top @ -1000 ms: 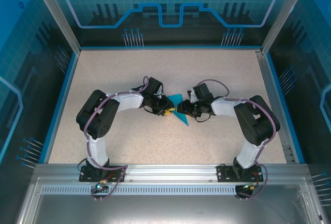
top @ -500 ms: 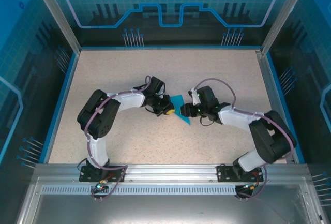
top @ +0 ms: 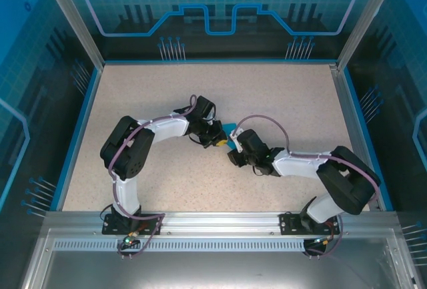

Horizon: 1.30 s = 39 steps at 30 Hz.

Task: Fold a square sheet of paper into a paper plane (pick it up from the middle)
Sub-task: Fold the wing for the fifth time at the center of the table.

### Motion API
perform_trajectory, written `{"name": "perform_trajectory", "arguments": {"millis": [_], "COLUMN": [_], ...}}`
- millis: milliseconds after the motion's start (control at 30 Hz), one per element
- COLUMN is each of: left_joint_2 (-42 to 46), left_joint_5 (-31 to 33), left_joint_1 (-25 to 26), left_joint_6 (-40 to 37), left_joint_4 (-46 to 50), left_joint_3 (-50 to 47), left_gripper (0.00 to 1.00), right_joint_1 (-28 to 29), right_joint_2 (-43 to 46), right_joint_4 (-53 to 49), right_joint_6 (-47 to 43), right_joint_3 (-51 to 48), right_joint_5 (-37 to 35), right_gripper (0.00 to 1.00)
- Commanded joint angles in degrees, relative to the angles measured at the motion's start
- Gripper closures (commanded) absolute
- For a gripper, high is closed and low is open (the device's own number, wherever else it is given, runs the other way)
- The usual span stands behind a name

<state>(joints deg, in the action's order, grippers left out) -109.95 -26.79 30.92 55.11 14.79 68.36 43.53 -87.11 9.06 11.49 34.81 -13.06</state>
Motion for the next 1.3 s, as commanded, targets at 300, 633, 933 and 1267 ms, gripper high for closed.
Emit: {"name": "perform_trajectory", "arguments": {"millis": [300, 633, 933, 1267], "left_joint_2": [0.6, 0.1, 0.8, 6.9], "left_joint_5": [0.7, 1.6, 2.3, 4.4], "left_joint_1": [0.5, 0.3, -0.2, -6.0], "left_joint_6": [-1.8, -2.7, -2.8, -3.8], "left_joint_4": [3.8, 5.4, 5.9, 5.8], "left_joint_3": [2.0, 3.0, 3.3, -0.2], "left_gripper": [0.98, 0.97, 0.88, 0.62], "right_joint_1": [0.7, 0.7, 0.7, -2.3], "right_joint_2": [-6.0, -6.0, -6.3, -7.7], "right_joint_4": [12.4, 12.9, 13.1, 15.7], "right_joint_6": [-6.6, -7.1, -7.4, 0.8], "right_joint_3": [0.3, -0.2, -0.4, -1.1], "right_joint_5": [-6.0, -3.9, -2.3, 8.8], "right_gripper": [0.65, 0.64, 0.8, 0.9]}}
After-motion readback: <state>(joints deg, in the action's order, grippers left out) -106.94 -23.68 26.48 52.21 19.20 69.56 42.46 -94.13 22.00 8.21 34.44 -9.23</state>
